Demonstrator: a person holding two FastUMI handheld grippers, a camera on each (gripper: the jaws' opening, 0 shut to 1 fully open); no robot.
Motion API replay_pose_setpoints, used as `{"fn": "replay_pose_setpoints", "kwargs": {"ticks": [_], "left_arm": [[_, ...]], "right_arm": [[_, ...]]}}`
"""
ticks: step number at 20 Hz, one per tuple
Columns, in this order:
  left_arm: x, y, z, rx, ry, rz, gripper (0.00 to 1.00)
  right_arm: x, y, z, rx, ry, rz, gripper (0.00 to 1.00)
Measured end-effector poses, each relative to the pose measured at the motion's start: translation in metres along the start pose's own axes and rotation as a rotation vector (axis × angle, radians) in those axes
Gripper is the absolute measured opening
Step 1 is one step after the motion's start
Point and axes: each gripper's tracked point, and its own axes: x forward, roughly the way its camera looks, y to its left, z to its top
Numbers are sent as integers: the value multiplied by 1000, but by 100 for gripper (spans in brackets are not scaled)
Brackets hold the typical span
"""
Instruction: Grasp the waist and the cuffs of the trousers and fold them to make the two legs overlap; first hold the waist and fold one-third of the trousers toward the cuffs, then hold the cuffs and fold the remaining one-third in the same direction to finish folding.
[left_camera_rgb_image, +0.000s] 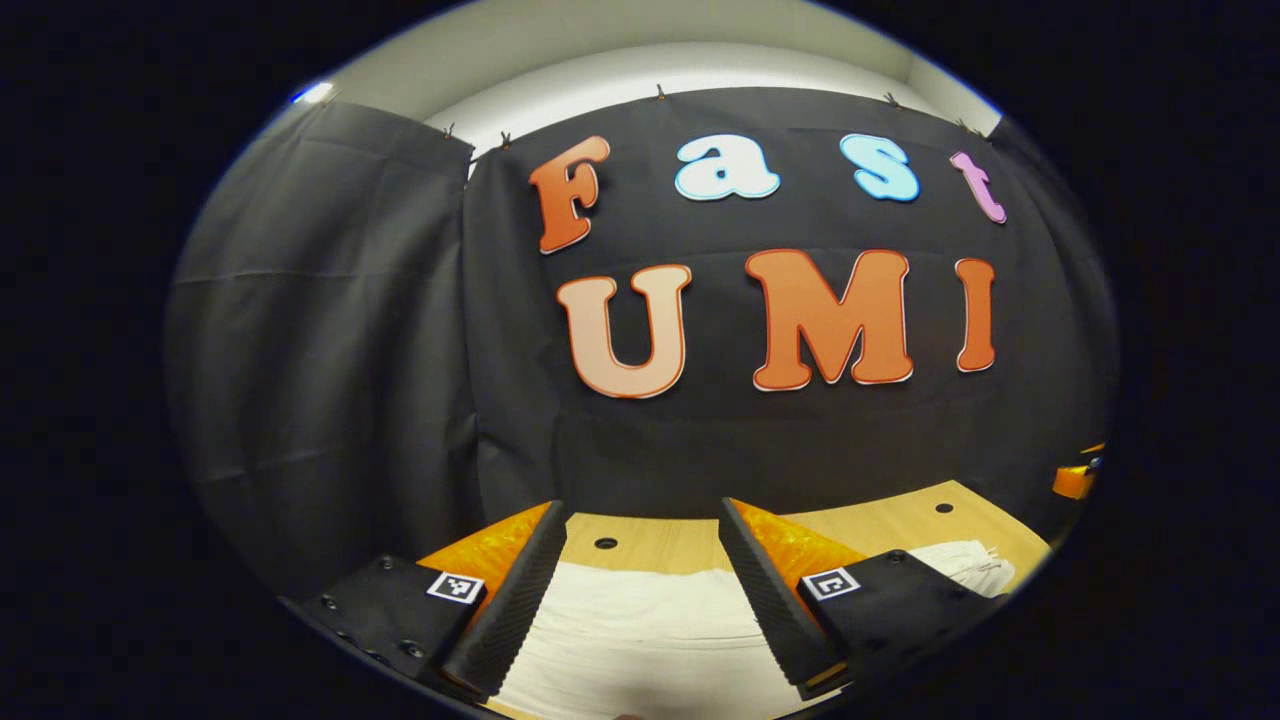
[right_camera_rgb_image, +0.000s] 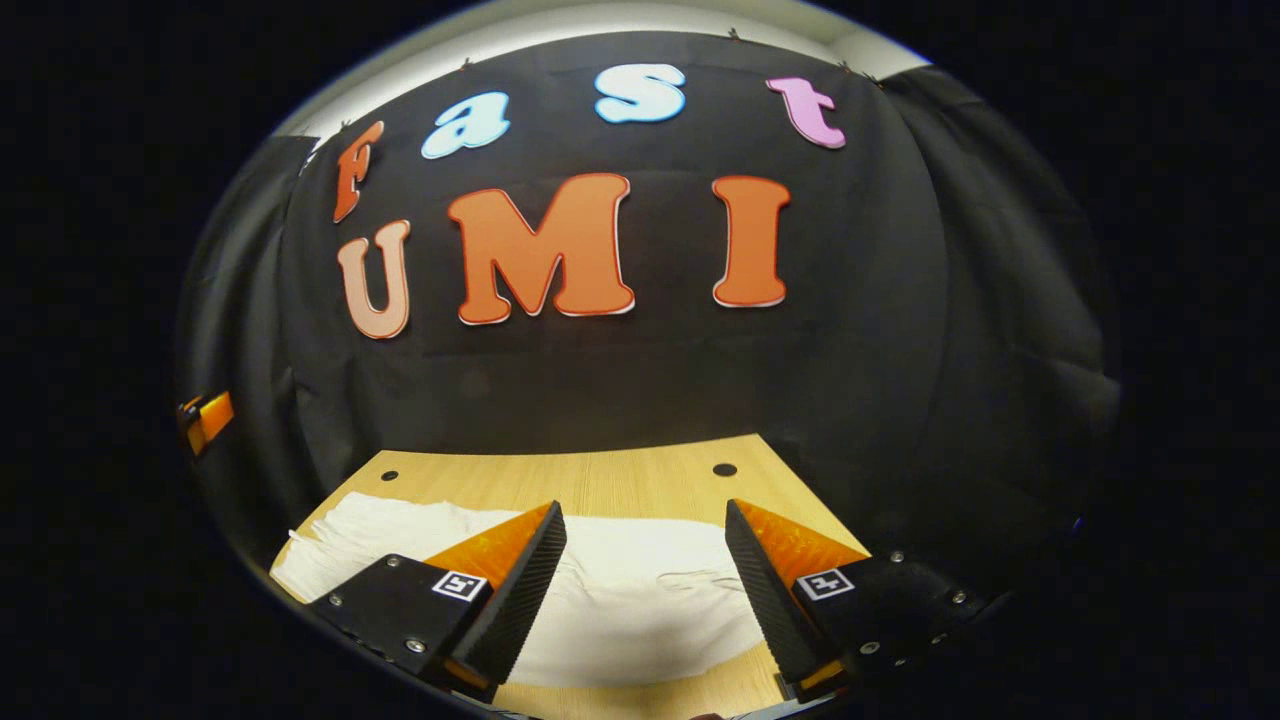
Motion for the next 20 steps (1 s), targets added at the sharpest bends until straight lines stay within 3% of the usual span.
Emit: {"fn": "replay_pose_setpoints", "kwargs": {"ticks": [8,14,20], "left_arm": [[-25,32,-76,-118,218,149,100],[-26,76,-143,-110,415,235,100],[-12,116,-232,-315,662,302,99]], "right_arm": [[26,-37,-93,173,360,2,96],[40,-54,-149,233,550,-55,94],[53,-47,-186,334,697,-67,92]]}}
